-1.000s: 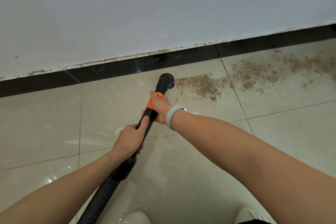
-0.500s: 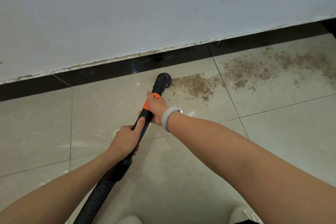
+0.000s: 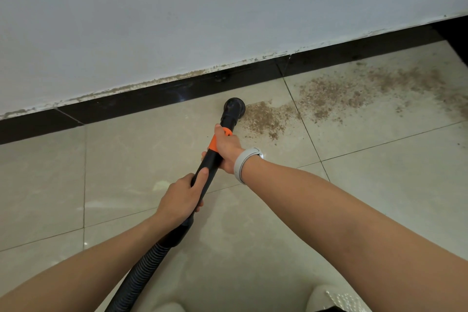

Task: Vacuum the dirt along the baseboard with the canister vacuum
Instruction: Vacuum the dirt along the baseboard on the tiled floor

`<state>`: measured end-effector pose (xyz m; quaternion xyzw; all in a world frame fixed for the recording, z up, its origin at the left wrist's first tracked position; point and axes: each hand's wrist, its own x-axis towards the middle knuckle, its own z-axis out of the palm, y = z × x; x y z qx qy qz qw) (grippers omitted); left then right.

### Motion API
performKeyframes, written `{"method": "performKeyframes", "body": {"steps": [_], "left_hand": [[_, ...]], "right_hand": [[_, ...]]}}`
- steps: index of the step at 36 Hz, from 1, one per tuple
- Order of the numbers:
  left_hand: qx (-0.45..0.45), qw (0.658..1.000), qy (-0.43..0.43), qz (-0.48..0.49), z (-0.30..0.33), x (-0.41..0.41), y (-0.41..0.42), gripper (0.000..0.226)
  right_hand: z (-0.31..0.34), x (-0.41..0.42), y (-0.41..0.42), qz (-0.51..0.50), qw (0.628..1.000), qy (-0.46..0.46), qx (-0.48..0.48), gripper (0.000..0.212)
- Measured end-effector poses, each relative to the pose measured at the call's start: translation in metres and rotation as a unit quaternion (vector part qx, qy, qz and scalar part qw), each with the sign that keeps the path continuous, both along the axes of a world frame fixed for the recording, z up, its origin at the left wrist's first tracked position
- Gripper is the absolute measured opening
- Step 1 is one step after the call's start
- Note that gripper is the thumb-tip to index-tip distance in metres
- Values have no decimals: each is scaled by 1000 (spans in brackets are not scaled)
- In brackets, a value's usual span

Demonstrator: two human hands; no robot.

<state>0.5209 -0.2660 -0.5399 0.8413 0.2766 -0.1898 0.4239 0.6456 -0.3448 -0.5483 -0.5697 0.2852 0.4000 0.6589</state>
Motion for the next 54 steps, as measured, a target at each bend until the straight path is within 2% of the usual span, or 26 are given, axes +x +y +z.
{"method": "performKeyframes", "body": {"steps": [5,12,16,20,26,35,54], "left_hand": [[68,995,12,-72,-2,-10,-3,48],[85,992,2,-97,-2,-6,-7,51],[73,993,-2,-93,-4,-4,-4,50],[61,994,-12,-87,-3,-1,2,50],[42,995,-14,-93,-5,6,-2,49],[12,995,-22,-101,-7,26,-22,52],[-29,989,-17,-142,-4,68,-57,55]], "right_hand": [[0,4,-15,-24,1000,-4,1,41],[-3,-1,-22,-74,997,-22,-3,49],[-6,-12,-20,-104,994,-22,29,46],[-5,-16,-20,-91,993,-17,69,35],[-5,-14,-28,-102,990,-13,95,37],[0,4,-44,-131,989,-11,66,27],[4,39,-84,-158,987,-26,17,32]]}}
